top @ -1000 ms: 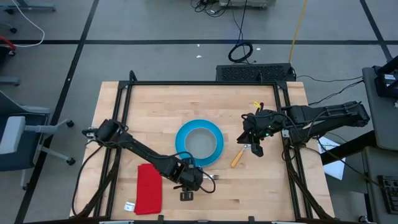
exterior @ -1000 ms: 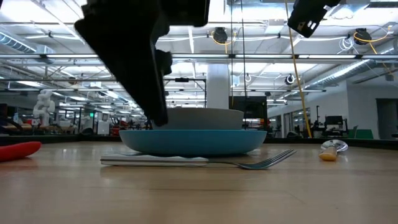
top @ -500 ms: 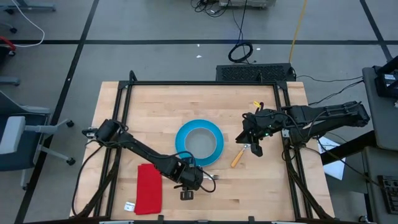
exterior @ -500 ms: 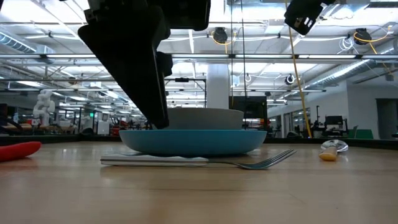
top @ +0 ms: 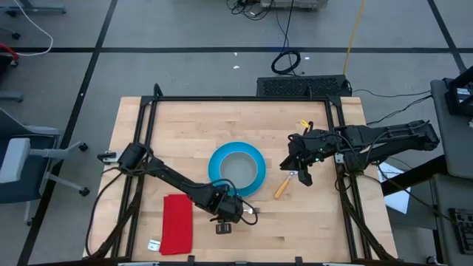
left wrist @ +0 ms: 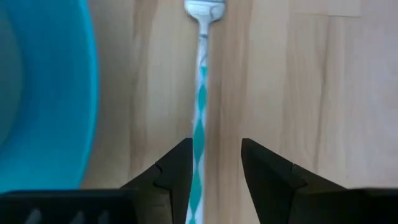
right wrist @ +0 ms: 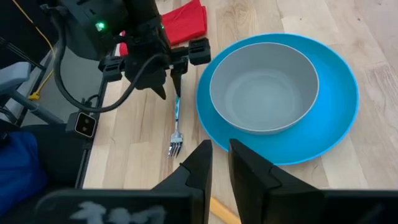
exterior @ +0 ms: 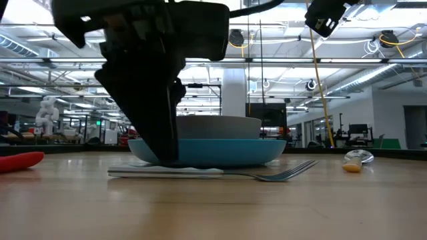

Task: Set table place
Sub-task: Put the blue fork to the left of the blue plate

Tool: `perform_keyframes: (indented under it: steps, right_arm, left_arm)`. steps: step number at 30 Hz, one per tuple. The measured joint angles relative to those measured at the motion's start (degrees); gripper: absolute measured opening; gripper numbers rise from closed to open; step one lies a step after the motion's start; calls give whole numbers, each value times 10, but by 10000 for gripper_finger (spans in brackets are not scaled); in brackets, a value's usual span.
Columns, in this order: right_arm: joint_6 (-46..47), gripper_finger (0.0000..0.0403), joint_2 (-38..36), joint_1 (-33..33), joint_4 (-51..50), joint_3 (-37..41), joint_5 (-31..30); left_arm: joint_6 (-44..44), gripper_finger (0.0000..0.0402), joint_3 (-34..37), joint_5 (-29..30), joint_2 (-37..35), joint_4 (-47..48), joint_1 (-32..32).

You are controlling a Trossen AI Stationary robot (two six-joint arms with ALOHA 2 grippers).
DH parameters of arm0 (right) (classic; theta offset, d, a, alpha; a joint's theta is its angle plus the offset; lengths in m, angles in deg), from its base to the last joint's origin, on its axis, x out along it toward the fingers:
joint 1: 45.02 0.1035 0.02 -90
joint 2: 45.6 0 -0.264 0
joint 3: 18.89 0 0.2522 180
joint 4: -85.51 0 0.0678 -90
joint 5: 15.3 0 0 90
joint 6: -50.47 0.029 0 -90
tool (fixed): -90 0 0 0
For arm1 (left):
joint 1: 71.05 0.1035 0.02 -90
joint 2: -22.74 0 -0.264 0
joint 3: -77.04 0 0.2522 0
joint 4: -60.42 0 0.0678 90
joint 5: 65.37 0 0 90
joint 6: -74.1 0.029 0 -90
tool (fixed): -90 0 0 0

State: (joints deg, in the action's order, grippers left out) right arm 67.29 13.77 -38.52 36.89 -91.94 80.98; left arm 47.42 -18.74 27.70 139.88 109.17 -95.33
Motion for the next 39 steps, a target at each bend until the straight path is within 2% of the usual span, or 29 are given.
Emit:
perform_keyframes:
  steps: [39]
  right_arm:
    - [0,45,0,0,4,0,0]
  left_arm:
    - [4,141,0,2,17,16,7]
